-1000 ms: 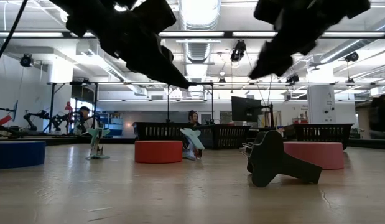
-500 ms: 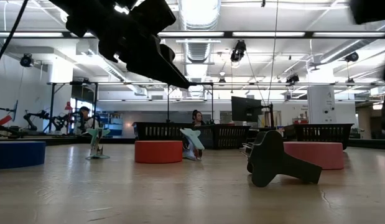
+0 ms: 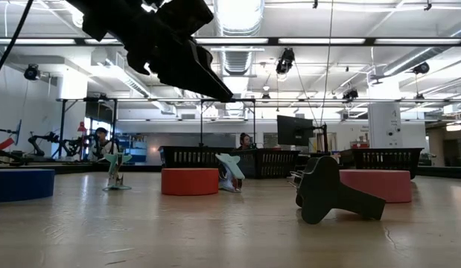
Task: Pick and place Stapler, Stapler remover, tape
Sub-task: Put the yellow stapler into the left black basket
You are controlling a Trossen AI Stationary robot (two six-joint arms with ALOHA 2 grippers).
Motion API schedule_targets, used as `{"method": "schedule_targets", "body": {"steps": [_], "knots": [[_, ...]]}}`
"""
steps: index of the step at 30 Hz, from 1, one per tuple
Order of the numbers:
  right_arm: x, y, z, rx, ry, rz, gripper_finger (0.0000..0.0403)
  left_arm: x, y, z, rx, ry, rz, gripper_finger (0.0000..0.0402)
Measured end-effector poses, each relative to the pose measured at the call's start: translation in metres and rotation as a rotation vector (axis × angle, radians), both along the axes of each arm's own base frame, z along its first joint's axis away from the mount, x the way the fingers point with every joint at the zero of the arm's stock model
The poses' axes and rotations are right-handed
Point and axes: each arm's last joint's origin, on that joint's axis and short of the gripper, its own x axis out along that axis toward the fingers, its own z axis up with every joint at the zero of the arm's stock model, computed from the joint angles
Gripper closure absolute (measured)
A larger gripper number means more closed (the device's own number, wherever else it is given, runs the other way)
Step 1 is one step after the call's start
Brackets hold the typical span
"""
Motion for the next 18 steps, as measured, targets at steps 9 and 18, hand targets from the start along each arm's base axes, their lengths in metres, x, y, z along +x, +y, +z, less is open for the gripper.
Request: {"method": "schedule_targets", "body": {"steps": [9,18], "knots": [[0.015,0.002,0.014,-0.158,0.162,-0.126,0.0209,0.004,-0.001,0.008,0.067,-0.026,-0.043,0.0225],[0.024,0.010,-0.005,-0.171,0.173,-0.125,0.0209,0.006,-0.001,0.013,0.115,-0.038,-0.074,0.0227]]}}
